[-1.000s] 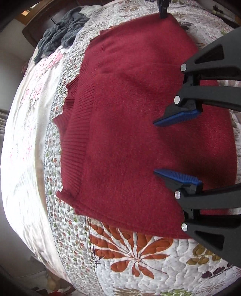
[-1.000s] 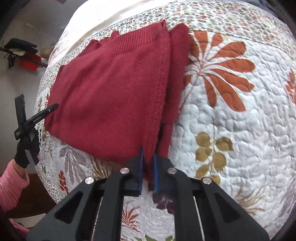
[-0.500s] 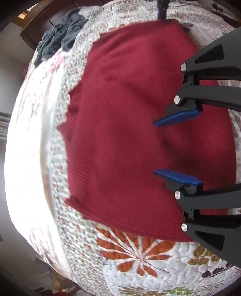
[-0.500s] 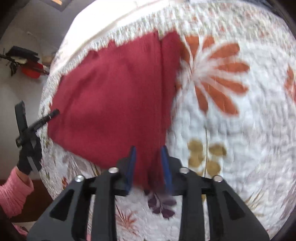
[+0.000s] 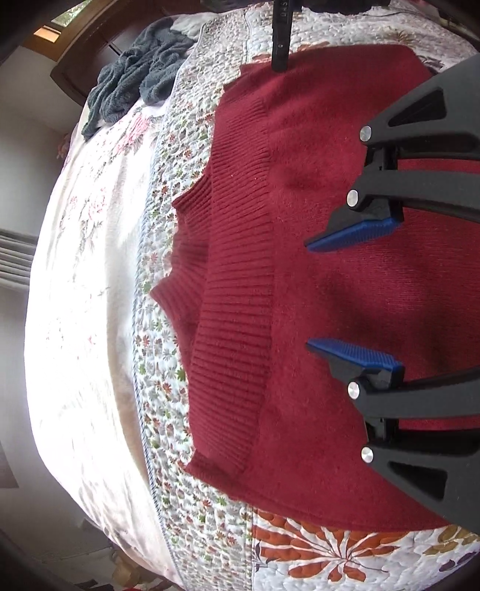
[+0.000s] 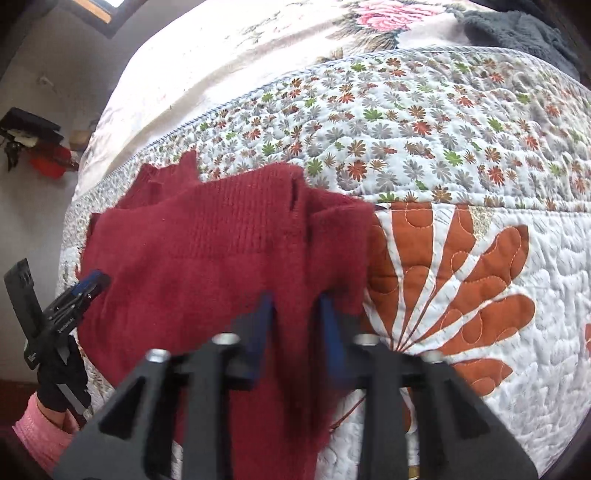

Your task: Fold small clothes

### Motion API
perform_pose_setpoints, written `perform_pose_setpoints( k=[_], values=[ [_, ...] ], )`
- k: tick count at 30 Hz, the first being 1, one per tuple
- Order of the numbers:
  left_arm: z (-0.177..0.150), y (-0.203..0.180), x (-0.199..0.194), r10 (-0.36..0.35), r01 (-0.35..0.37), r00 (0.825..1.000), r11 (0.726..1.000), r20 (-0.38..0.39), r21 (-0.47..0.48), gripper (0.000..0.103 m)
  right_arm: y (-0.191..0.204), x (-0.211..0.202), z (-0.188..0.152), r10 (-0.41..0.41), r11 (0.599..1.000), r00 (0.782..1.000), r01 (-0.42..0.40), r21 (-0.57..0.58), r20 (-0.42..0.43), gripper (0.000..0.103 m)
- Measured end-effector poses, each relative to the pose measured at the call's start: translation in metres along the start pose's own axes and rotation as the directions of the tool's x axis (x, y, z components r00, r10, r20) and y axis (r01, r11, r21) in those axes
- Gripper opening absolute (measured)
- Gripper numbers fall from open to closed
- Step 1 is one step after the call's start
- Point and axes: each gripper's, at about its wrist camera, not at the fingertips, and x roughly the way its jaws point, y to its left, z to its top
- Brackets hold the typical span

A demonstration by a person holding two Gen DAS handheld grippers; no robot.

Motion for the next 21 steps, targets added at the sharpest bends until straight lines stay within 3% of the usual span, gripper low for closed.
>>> perform_pose_setpoints(
  k=[3, 8, 15, 18, 21],
  values=[
    [-0.001, -0.001, 0.0, 0.008, -0.008, 1.0, 1.0, 0.004, 0.01, 0.049, 0.002, -0.009, -0.002, 0.016, 1.0, 1.0, -0.015, -0.008, 0.015, 0.012],
    [0.0, 0.001, -0.003, 0.012, -0.012, 1.0, 1.0, 0.012, 0.013, 0.049, -0.006, -0.02, -0.004, -0.024, 1.0, 0.999, 0.024, 0.01, 0.027, 0.01],
    [-0.002, 0.007, 0.004, 0.021, -0.021, 1.0, 1.0, 0.003, 0.011, 0.049, -0.01, 0.001, -0.003, -0.077, 0.997, 0.997, 0.077, 0.022, -0.004, 0.01],
    [-0.003, 0.006, 0.004, 0.023, -0.023, 1.0, 1.0, 0.004, 0.016, 0.049, -0.008, 0.001, -0.004, -0.077, 0.997, 0.997, 0.077, 0.021, 0.005, 0.014],
    [-0.003, 0.004, 0.001, 0.021, -0.021, 1.0, 1.0, 0.005, 0.019, 0.049, -0.007, -0.01, -0.01, -0.049, 0.998, 0.998, 0.048, 0.042, 0.028, 0.024]
  ],
)
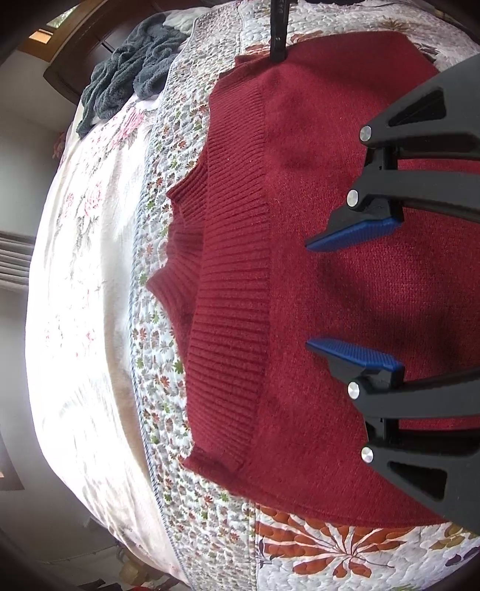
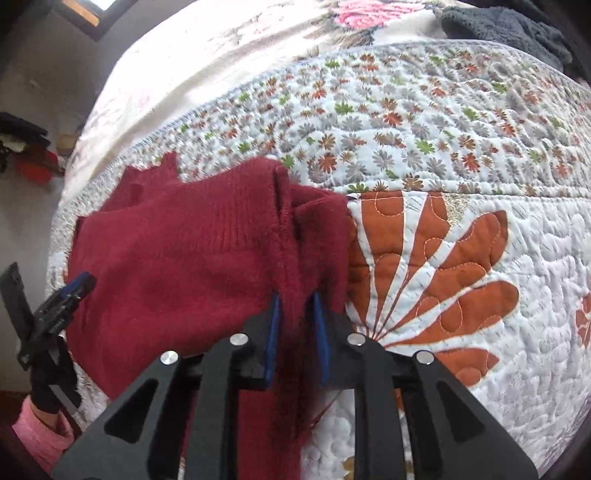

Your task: Fold small clothes

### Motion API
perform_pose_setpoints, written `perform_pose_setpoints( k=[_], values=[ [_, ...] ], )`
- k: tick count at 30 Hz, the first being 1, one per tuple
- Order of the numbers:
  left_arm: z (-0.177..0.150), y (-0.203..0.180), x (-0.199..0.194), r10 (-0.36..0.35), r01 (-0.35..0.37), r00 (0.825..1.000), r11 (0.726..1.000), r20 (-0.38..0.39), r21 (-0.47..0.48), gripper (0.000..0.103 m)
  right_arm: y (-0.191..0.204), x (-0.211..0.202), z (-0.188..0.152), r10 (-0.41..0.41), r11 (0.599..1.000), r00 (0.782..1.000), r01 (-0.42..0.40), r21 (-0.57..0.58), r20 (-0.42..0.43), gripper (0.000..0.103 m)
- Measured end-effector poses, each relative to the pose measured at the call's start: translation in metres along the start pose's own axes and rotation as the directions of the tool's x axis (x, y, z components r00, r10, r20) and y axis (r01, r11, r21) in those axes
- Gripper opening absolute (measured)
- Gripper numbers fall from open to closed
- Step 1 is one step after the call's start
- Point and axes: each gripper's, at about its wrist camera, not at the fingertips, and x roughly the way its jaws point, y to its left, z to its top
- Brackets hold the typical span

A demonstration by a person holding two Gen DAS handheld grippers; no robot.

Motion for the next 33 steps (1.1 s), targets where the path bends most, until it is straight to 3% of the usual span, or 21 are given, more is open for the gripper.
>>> perform_pose_setpoints(
  k=[4, 12, 14, 17, 24, 27, 29, 30, 33],
  values=[
    [0.0, -0.005, -0.007, -0.012, 0.012, 1.0, 1.0, 0.004, 0.0, 0.049, 0.004, -0.018, -0.018, 0.022, 1.0, 1.0, -0.022, 0.006, 0.004, 0.039],
    [-0.012, -0.015, -0.012, -0.018, 0.018, 1.0, 1.0, -0.022, 0.008, 0.05, 0.003, -0.018, -0.085, 0.05, 0.999, 0.994, -0.049, 0.011, -0.102, 0.04],
    [-0.019, -0.017, -0.006, -0.001, 0.002, 0.999, 1.0, -0.038, 0.019, 0.05, 0.002, -0.013, -0.095, 0.053, 0.999, 0.991, -0.054, 0.001, -0.121, 0.025],
    [-0.025, -0.016, 0.0, 0.01, -0.009, 0.999, 1.0, -0.049, 0.023, 0.051, 0.001, -0.01, -0.101, 0.053, 0.999, 0.991, -0.053, 0.004, -0.124, 0.018],
    [-0.027, -0.015, 0.007, 0.024, -0.022, 0.998, 0.999, -0.051, 0.038, 0.052, 0.0, -0.003, -0.101, 0.023, 0.999, 0.988, -0.027, -0.026, -0.152, 0.017],
    [-0.023, -0.016, 0.003, 0.03, -0.029, 0.998, 0.999, -0.059, 0.021, 0.051, 0.0, -0.01, -0.097, 0.048, 0.999, 0.988, -0.05, -0.005, -0.144, 0.026],
    [-0.021, -0.019, -0.002, 0.018, -0.018, 0.998, 1.0, -0.055, 0.006, 0.051, -0.002, -0.019, -0.091, 0.063, 0.998, 0.992, -0.062, 0.009, -0.107, 0.05],
    [-0.019, -0.022, -0.005, 0.006, -0.006, 0.999, 1.0, -0.049, -0.003, 0.051, -0.003, -0.026, -0.086, 0.075, 0.997, 0.995, -0.074, 0.018, -0.072, 0.055],
    [-0.016, -0.034, -0.008, -0.01, 0.01, 0.999, 1.0, -0.043, 0.004, 0.051, -0.004, -0.03, -0.075, 0.092, 0.995, 0.995, -0.091, 0.033, -0.034, 0.059]
  ],
)
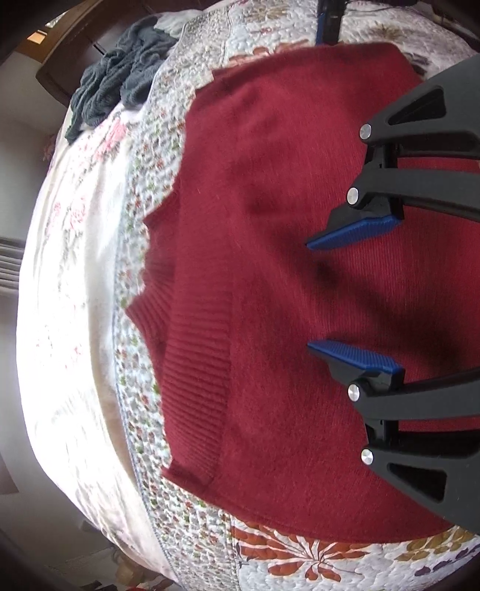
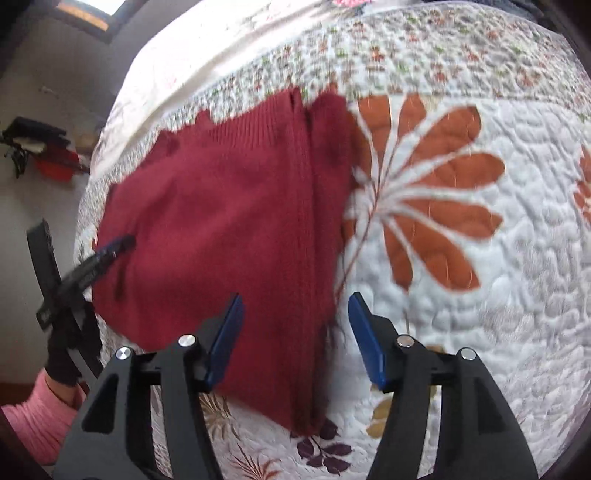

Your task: Fold small clothes

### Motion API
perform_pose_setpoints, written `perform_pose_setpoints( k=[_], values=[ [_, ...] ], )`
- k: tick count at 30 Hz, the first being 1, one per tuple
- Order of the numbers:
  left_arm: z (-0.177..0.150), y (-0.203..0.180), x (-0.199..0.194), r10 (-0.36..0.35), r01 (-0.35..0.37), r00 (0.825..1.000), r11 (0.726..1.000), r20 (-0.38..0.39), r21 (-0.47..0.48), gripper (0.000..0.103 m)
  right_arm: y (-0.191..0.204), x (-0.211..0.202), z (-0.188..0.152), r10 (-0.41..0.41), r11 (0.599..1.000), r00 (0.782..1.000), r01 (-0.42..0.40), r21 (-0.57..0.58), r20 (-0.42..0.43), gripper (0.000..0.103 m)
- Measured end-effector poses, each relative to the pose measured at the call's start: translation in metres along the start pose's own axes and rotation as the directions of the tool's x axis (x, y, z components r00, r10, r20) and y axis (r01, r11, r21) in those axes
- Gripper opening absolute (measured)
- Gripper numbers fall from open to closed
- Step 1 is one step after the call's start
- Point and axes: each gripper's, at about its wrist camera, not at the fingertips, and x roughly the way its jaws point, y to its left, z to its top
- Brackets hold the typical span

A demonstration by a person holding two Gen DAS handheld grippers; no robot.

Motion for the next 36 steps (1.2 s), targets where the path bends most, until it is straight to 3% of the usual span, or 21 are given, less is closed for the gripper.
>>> perform_pose_setpoints(
  k=[12, 16, 18, 19, 20, 26, 30, 33, 36],
  values=[
    [0.003, -0.015, 0.01, -0.028, 0.028, 0.999, 1.0, -0.017, 0.009, 0.051, -0.029, 0.033, 0.018, 0.07, 0.992, 0.998, -0.069, 0.105, -0.004, 0.059],
    [0.002, -0.014, 0.014, -0.03, 0.03, 0.999, 0.999, -0.023, 0.011, 0.051, -0.018, 0.032, 0.018, 0.034, 0.997, 0.999, -0.034, 0.063, 0.002, 0.059],
    [0.002, -0.014, 0.014, -0.031, 0.032, 0.999, 0.999, -0.025, 0.012, 0.051, -0.005, 0.03, 0.018, -0.002, 1.0, 1.0, 0.002, 0.003, -0.004, 0.056],
    [0.002, -0.014, 0.015, -0.032, 0.033, 0.999, 0.999, -0.025, 0.012, 0.051, -0.001, 0.031, 0.019, -0.004, 1.0, 1.0, 0.004, -0.017, -0.009, 0.046],
    [0.002, -0.013, 0.015, -0.034, 0.034, 0.999, 0.999, -0.026, 0.01, 0.051, 0.002, 0.031, 0.018, 0.01, 1.0, 1.0, -0.01, -0.026, -0.019, 0.043],
    [0.002, -0.01, 0.018, -0.05, 0.05, 0.998, 0.999, -0.033, 0.01, 0.052, 0.01, 0.044, 0.023, -0.04, 0.998, 0.998, 0.038, -0.042, -0.044, 0.047],
    [0.001, -0.005, 0.019, -0.062, 0.063, 0.997, 0.998, -0.034, 0.007, 0.053, -0.009, 0.056, 0.025, 0.039, 0.998, 0.998, -0.036, 0.043, -0.059, 0.051],
    [0.0, -0.004, 0.02, -0.066, 0.067, 0.997, 0.998, -0.035, 0.005, 0.053, -0.008, 0.052, 0.024, 0.078, 0.996, 0.996, -0.076, 0.043, -0.054, 0.031],
    [0.0, -0.006, 0.021, -0.059, 0.059, 0.998, 0.998, -0.037, 0.011, 0.053, -0.007, 0.049, 0.022, 0.077, 0.997, 0.996, -0.075, 0.033, -0.047, 0.028]
  ],
)
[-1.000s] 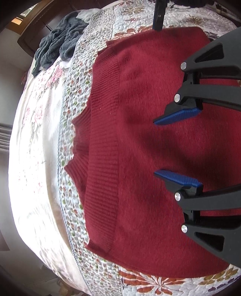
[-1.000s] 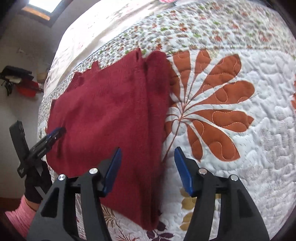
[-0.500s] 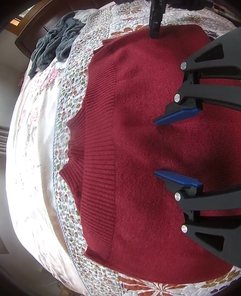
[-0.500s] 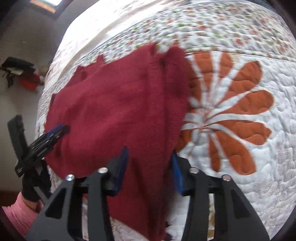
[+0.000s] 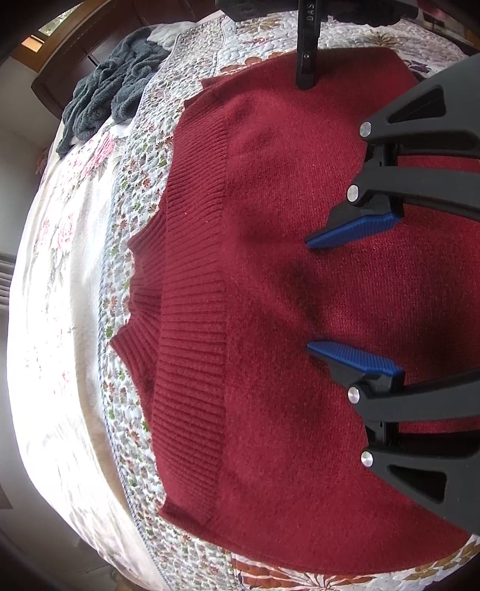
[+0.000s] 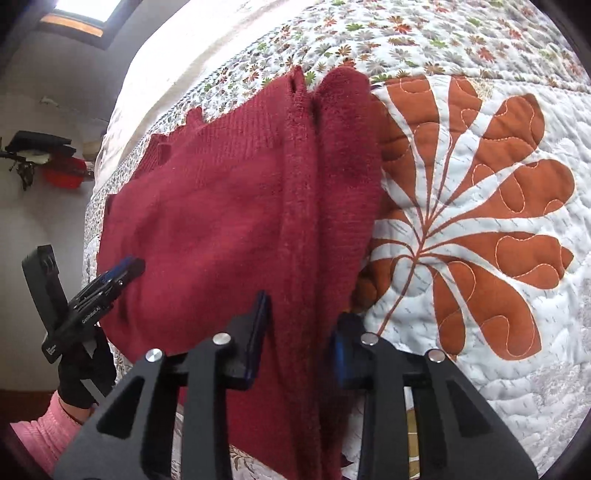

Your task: Fold small clothes

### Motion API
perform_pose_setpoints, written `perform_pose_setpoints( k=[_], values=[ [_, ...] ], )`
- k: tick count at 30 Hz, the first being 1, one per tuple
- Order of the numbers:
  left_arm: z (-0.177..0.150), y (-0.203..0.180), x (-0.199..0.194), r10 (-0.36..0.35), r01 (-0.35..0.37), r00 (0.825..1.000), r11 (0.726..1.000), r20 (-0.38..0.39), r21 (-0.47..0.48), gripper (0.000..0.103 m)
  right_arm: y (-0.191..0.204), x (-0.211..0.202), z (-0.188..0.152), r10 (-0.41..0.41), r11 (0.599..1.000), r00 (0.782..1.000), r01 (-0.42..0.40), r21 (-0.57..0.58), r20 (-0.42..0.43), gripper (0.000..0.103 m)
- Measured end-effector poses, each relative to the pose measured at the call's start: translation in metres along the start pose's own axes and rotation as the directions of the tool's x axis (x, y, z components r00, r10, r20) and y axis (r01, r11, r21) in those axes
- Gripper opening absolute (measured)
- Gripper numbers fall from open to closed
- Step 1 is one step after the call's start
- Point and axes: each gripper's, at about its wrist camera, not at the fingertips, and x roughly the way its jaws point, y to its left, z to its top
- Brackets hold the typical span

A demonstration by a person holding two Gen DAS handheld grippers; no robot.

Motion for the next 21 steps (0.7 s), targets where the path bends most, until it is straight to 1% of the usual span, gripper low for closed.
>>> perform_pose_setpoints(
  k=[4, 8, 11, 14, 18, 21],
  values=[
    [0.0, 0.0, 0.002, 0.004, -0.004, 1.0, 1.0, -0.001, 0.006, 0.054, -0.009, 0.005, -0.001, 0.03, 0.999, 1.0, -0.03, 0.039, 0.002, 0.026],
    [-0.002, -0.001, 0.006, 0.014, -0.014, 1.0, 1.0, 0.007, 0.009, 0.056, -0.014, 0.017, -0.001, 0.042, 0.999, 0.999, -0.043, 0.023, 0.007, 0.025],
    [-0.002, -0.002, 0.006, 0.02, -0.021, 1.0, 1.0, 0.013, 0.01, 0.057, -0.024, 0.016, -0.001, 0.089, 0.992, 0.996, -0.089, 0.088, 0.007, 0.025],
    [-0.001, -0.003, 0.006, 0.021, -0.021, 1.0, 1.0, 0.012, 0.012, 0.058, -0.021, 0.011, -0.002, 0.092, 0.99, 0.996, -0.093, 0.107, 0.015, 0.023],
    [-0.001, -0.003, 0.002, 0.017, -0.017, 1.0, 1.0, 0.011, 0.019, 0.058, -0.014, -0.003, -0.005, 0.098, 0.986, 0.994, -0.104, 0.128, 0.048, 0.02],
    [-0.002, -0.002, -0.001, 0.007, -0.007, 1.0, 1.0, 0.012, 0.02, 0.057, -0.002, -0.017, -0.007, 0.099, 0.987, 0.992, -0.108, 0.117, 0.075, 0.019]
  ],
)
